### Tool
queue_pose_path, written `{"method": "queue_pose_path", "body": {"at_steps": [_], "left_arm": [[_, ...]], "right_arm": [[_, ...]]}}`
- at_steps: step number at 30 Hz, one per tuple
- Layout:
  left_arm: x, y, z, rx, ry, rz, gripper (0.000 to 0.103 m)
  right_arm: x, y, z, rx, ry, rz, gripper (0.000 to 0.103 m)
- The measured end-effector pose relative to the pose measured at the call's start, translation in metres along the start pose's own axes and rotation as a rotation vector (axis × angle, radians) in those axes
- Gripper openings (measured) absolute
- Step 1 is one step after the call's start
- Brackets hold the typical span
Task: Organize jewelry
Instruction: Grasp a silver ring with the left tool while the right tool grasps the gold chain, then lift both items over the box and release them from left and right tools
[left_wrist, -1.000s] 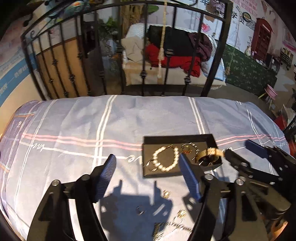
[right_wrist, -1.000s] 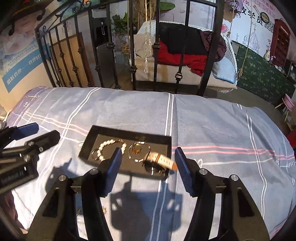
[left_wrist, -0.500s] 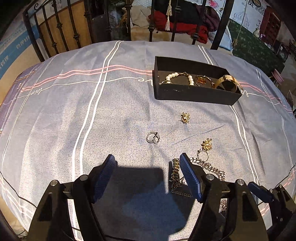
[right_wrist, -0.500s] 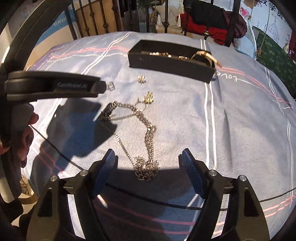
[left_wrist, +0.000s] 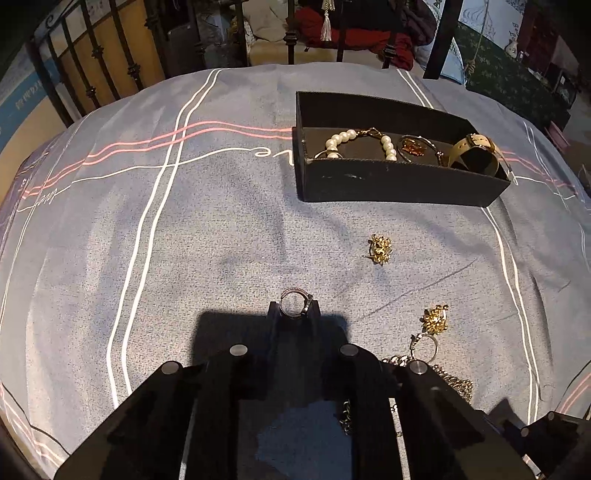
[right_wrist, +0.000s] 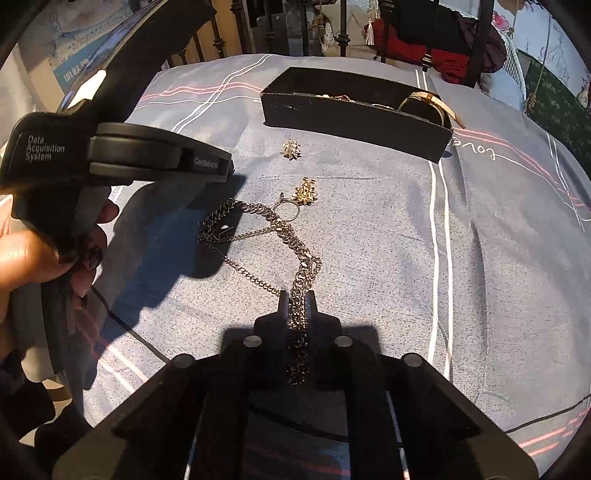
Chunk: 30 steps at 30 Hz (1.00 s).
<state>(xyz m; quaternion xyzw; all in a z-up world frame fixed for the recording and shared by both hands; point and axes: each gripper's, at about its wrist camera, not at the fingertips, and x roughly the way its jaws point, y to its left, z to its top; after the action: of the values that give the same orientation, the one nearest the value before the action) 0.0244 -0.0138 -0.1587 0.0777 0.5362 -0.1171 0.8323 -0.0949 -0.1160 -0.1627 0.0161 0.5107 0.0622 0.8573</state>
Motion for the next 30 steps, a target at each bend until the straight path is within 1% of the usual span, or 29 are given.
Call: {"method": "queue_pose_path", "body": {"at_steps": [2,6,9,13,17,23,30], "left_arm": [[-0.005,0.0,0.001,0.002,-0.014,0.002,0.015],[-0.022,0.003,0.003,-0.003,-0.044,-0.009,0.015],[-0.039,0.0,0.01,0.0,-0.084,-0.011,0.015],[-0.07,-0.003,0.022,0.011,-0.147,-0.023,0.015],[-0.104,-0.01,0.04,0.032,-0.215,-0.03,0.015],[-0.147,-0.017,0.065,0.041,-0.298,-0.058,0.015],[-0.166,-0.018,0.1,0.036,-0.35,-0.065,0.015]], "right_arm": [[-0.005,-0.001,0.003,0.008,-0.013,0.0,0.005],[-0.028,-0.007,0.02,0.028,-0.075,-0.007,0.005],[-0.045,-0.012,0.035,0.033,-0.117,-0.015,0.005],[-0.066,-0.018,0.053,0.048,-0.165,-0.019,0.006],[-0.086,-0.019,0.071,0.026,-0.206,-0.035,0.006],[-0.126,-0.014,0.115,-0.033,-0.298,-0.055,0.006],[-0.164,-0.032,0.174,-0.02,-0.398,-0.082,0.006]]}}
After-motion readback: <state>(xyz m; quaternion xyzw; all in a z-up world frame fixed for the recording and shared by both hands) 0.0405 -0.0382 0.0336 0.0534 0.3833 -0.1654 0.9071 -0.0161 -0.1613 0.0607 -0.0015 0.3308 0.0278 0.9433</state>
